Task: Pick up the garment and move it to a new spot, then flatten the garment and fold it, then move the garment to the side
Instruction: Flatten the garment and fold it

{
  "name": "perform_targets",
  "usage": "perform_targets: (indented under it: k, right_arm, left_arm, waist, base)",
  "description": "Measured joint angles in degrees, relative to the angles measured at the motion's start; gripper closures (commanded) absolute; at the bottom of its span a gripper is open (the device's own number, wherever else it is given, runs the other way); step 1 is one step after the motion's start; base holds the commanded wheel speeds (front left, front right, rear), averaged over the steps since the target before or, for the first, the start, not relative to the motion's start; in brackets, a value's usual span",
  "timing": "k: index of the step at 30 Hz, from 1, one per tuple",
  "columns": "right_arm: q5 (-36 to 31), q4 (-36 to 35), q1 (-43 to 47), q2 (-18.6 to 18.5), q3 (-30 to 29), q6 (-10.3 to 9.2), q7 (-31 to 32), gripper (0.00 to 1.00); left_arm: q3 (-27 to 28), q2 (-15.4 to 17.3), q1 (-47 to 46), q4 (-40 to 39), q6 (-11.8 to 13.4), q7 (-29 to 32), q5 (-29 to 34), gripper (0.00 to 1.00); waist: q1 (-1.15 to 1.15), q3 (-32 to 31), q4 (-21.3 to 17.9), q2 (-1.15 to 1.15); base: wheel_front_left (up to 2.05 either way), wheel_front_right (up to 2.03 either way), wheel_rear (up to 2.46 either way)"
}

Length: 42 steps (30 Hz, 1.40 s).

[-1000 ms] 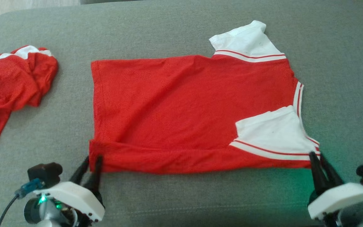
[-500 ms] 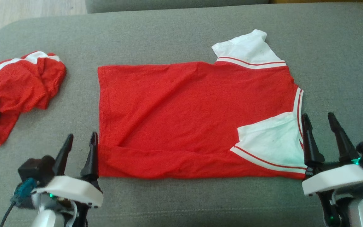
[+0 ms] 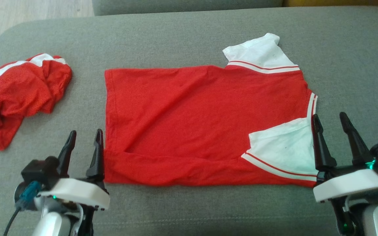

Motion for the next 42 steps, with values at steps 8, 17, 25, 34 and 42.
perform_targets:
  k: [8, 17, 25, 34, 42]
  right_arm:
    - [0.0, -1.1, -1.5, 0.0, -0.2, 0.00, 0.6, 0.00]
    - [-0.1, -1.9, -7.3, 0.1, 0.3, 0.00, 0.9, 0.00]
    - [-0.1, 0.0, -10.7, 0.2, 2.0, 0.00, 0.2, 0.00]
    - [0.4, 2.2, -11.3, 0.3, 0.9, 0.00, -0.5, 0.00]
    - [1.0, 6.0, -19.0, -1.2, -1.8, 0.00, 0.2, 0.00]
  left_arm:
    - [-1.3, -0.1, -9.4, 4.0, -2.6, 0.6, 0.1, 0.00]
    - [-2.2, -1.8, -33.6, 23.3, -7.7, 2.4, -1.7, 0.00]
    - [-0.9, -1.9, -44.2, 45.0, -10.3, 2.9, -4.0, 0.00]
    - [-1.3, -2.1, -49.9, 55.2, -12.7, 0.2, -5.6, 1.00]
    - [-3.6, -3.5, -50.9, 58.6, -13.1, -3.7, -5.6, 1.00]
  waist:
    - [0.00, 3.4, 0.0, 0.00]
    - [0.00, 11.5, -0.8, 0.00]
    - [0.01, 16.9, -3.1, 0.00]
    - [0.01, 18.0, -4.1, 0.00]
    - [0.01, 17.4, -2.8, 0.00]
  base:
    - [0.00, 0.00, 0.00]
    - [0.00, 0.00, 0.00]
    - [0.00, 0.00, 0.00]
    - [0.00, 0.00, 0.00]
    - [0.00, 0.00, 0.00]
